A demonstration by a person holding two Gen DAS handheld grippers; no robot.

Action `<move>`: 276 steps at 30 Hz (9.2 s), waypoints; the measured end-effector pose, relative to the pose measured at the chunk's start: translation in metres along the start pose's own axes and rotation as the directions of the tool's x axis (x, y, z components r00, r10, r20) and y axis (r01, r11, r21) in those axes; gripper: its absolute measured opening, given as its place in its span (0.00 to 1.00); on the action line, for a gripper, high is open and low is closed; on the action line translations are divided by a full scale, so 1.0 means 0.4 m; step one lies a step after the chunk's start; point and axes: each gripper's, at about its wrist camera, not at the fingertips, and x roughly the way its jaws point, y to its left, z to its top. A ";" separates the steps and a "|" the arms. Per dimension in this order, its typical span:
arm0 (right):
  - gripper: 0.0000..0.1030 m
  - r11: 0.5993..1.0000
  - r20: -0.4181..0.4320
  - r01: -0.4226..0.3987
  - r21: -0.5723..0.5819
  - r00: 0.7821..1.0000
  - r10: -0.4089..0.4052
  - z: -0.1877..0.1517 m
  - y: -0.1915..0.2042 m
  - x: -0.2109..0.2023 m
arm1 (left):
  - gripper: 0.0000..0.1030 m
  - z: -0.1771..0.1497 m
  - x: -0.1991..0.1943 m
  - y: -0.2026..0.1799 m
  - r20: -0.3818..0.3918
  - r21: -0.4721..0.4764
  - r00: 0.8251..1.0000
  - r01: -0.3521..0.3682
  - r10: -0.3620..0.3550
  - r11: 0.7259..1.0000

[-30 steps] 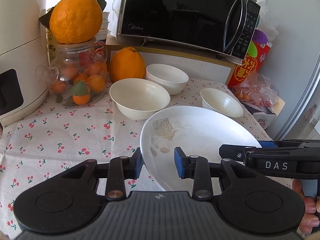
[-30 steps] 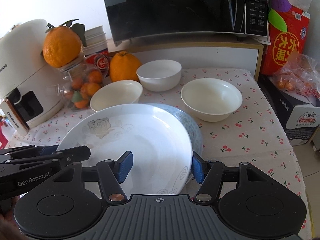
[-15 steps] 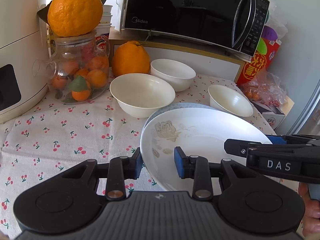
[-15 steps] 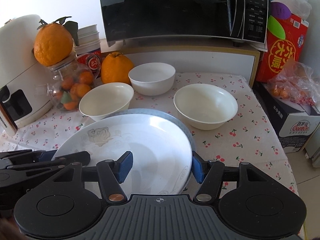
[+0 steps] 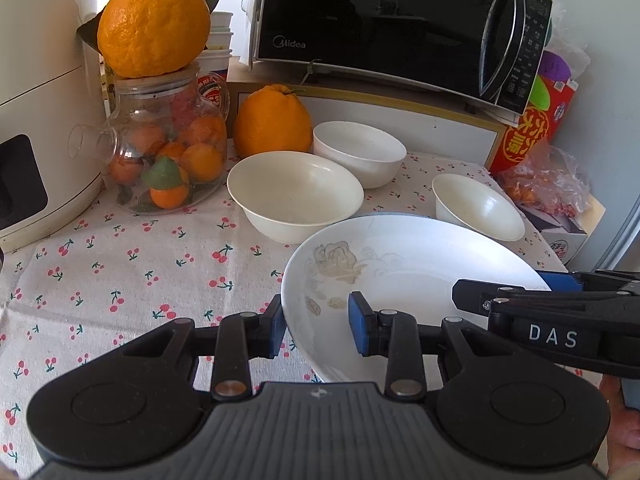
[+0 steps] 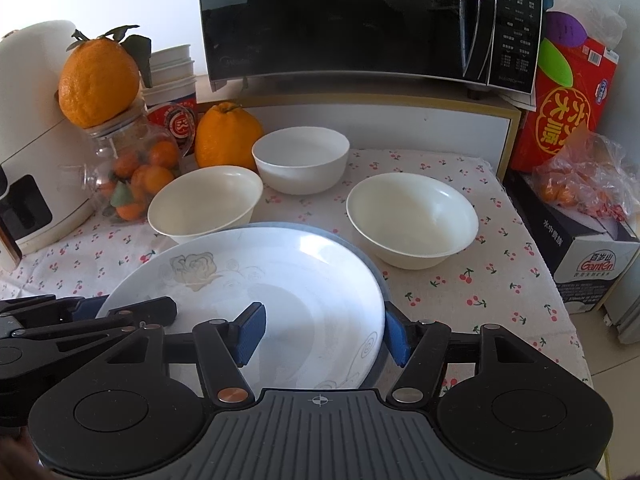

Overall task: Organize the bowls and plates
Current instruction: 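Lower the white rose-print plate onto the blue stack and open both grippers, then move both grippers to a white bowl and close on its rim, then lift the white bowl with both grippers and carry it toward the plate stack, then lower the white bowl onto the tablecloth and open both grippers, then move both grippers to the white bowl beside the orange and close on its rim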

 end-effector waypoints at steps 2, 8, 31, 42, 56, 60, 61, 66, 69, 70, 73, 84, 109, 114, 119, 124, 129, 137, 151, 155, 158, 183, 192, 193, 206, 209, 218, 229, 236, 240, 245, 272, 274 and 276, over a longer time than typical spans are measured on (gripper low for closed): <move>0.61 1.000 -0.001 0.004 0.001 1.000 -0.004 0.001 0.001 0.003 | 0.30 0.001 0.002 -0.002 0.001 0.000 1.000 -0.006 0.006 1.000; 0.61 0.999 -0.014 0.025 -0.020 1.000 -0.025 0.007 0.010 0.006 | 0.30 0.000 -0.001 -0.011 0.002 0.028 1.000 -0.023 0.023 0.999; 0.79 0.992 0.030 0.044 -0.121 0.999 -0.041 0.025 0.023 -0.054 | 0.55 -0.002 -0.017 -0.040 -0.037 0.098 0.999 0.003 0.001 0.995; 0.91 1.000 -0.028 -0.001 -0.009 1.000 0.001 0.063 -0.017 -0.053 | 0.93 0.034 -0.065 -0.021 -0.042 0.121 0.999 -0.018 0.023 0.992; 0.97 0.950 -0.010 -0.075 0.303 0.997 0.082 0.181 -0.083 -0.006 | 0.99 0.145 -0.042 0.031 -0.036 0.084 0.991 -0.126 0.130 0.988; 0.97 0.929 -0.009 -0.093 0.357 0.995 0.103 0.262 -0.107 0.029 | 0.99 0.219 -0.009 0.038 -0.016 0.029 0.991 -0.129 0.130 0.991; 0.97 0.929 -0.001 -0.097 0.358 0.995 0.105 0.284 -0.112 0.037 | 0.99 0.235 0.000 0.040 -0.011 0.007 0.992 -0.123 0.123 0.992; 0.97 0.920 0.029 -0.125 0.370 0.992 0.123 0.358 -0.140 0.107 | 0.99 0.306 0.067 0.037 -0.002 -0.056 0.994 -0.110 0.110 0.992; 0.97 0.907 0.033 -0.176 0.382 0.984 0.177 0.366 -0.163 0.167 | 0.97 0.335 0.117 0.034 -0.001 -0.095 0.997 -0.076 0.076 0.993; 0.97 0.900 0.042 -0.196 0.390 0.980 0.196 0.361 -0.173 0.185 | 0.92 0.342 0.134 0.033 -0.005 -0.108 0.998 -0.059 0.059 0.992; 0.94 0.853 0.080 -0.278 0.441 0.959 0.272 0.340 -0.208 0.239 | 0.77 0.353 0.192 0.025 -0.022 -0.133 1.000 -0.006 0.003 0.991; 0.67 0.782 0.074 -0.341 0.522 0.931 0.357 0.330 -0.267 0.347 | 0.47 0.363 0.338 -0.013 -0.062 -0.106 0.998 -0.008 0.002 0.994; 0.21 0.802 0.054 -0.307 0.513 0.944 0.327 0.315 -0.240 0.408 | 0.14 0.342 0.367 -0.055 -0.064 -0.023 0.996 -0.066 0.065 0.998; 0.21 0.794 0.077 -0.321 0.516 0.941 0.329 0.321 -0.249 0.386 | 0.14 0.355 0.346 -0.066 -0.044 -0.020 0.997 -0.059 0.058 0.998; 0.21 0.795 0.094 -0.331 0.509 0.939 0.331 0.326 -0.252 0.352 | 0.14 0.359 0.297 -0.078 -0.026 -0.022 0.999 -0.047 0.047 0.999; 0.21 0.785 0.103 -0.354 0.508 0.930 0.352 0.321 -0.246 0.304 | 0.14 0.354 0.232 -0.064 -0.012 -0.023 1.000 -0.028 0.028 0.999; 0.21 0.808 0.105 -0.359 0.468 0.930 0.352 0.320 -0.214 0.228 | 0.13 0.332 0.159 -0.046 0.000 -0.051 1.000 -0.009 0.009 0.999; 0.21 0.856 0.064 -0.320 0.406 0.944 0.322 0.303 -0.175 0.101 | 0.13 0.280 0.041 -0.037 0.031 -0.079 0.998 0.059 -0.057 0.995; 0.22 0.892 -0.036 -0.272 0.360 0.952 0.305 0.200 -0.087 -0.042 | 0.13 0.168 -0.082 0.040 -0.021 -0.120 0.989 0.142 -0.145 0.983; 0.22 0.879 -0.058 -0.290 0.378 0.940 0.335 0.172 -0.059 -0.035 | 0.13 0.134 -0.099 0.077 -0.027 -0.154 0.988 0.145 -0.151 0.977; 0.24 0.884 -0.059 -0.292 0.364 0.940 0.335 0.159 -0.031 -0.039 | 0.14 0.134 -0.106 0.104 -0.057 -0.206 0.982 0.164 -0.179 0.965; 0.24 0.883 -0.196 -0.381 0.275 0.877 0.439 0.116 0.139 0.010 | 0.14 0.102 -0.144 0.250 -0.213 -0.147 0.970 0.083 -0.114 0.986; 0.24 0.879 -0.268 -0.433 0.198 0.839 0.473 0.081 0.201 0.006 | 0.14 0.081 -0.158 0.301 -0.265 -0.133 0.960 0.055 -0.089 0.990; 0.24 0.879 -0.274 -0.437 0.189 0.836 0.475 0.078 0.208 0.006 | 0.14 0.079 -0.159 0.306 -0.269 -0.132 0.959 0.051 -0.085 0.990; 0.24 0.900 -0.331 -0.426 0.090 0.840 0.430 0.052 0.262 0.022 | 0.15 0.058 -0.144 0.319 -0.333 -0.104 0.940 0.038 -0.070 0.994; 0.24 0.900 -0.334 -0.426 0.090 0.839 0.430 0.050 0.261 0.022 | 0.17 0.058 -0.144 0.318 -0.337 -0.106 0.939 0.041 -0.074 0.994; 0.36 0.899 -0.314 -0.425 0.107 0.844 0.436 0.061 0.251 0.019 | 0.38 0.077 -0.156 0.316 -0.308 -0.122 0.948 0.045 -0.081 0.992; 0.63 0.885 -0.274 -0.450 0.123 0.841 0.466 0.093 0.230 0.003 | 0.68 0.103 -0.161 0.311 -0.280 -0.142 0.954 0.068 -0.106 0.988; 0.87 0.892 -0.185 -0.443 0.088 0.873 0.451 0.137 0.200 -0.029 | 0.93 0.126 -0.162 0.314 -0.231 -0.198 0.966 0.074 -0.120 0.977; 0.92 0.902 -0.135 -0.419 0.101 0.893 0.430 0.162 0.166 -0.033 | 0.99 0.139 -0.146 0.308 -0.221 -0.247 0.966 0.079 -0.136 0.966; 0.94 0.911 -0.084 -0.379 0.161 0.915 0.395 0.192 0.113 -0.024 | 0.99 0.154 -0.111 0.289 -0.217 -0.312 0.965 0.075 -0.148 0.947; 0.94 0.904 0.032 -0.265 0.336 0.962 0.270 0.197 -0.035 0.181 | 0.75 0.177 0.096 0.196 0.030 -0.374 0.995 0.096 -0.092 0.922; 0.93 0.908 0.030 -0.263 0.327 0.963 0.269 0.192 -0.031 0.195 | 0.69 0.174 0.104 0.198 0.026 -0.379 0.995 0.100 -0.098 0.920; 0.90 0.910 0.029 -0.259 0.323 0.964 0.264 0.189 -0.027 0.206 | 0.63 0.170 0.105 0.203 0.023 -0.386 0.994 0.106 -0.105 0.916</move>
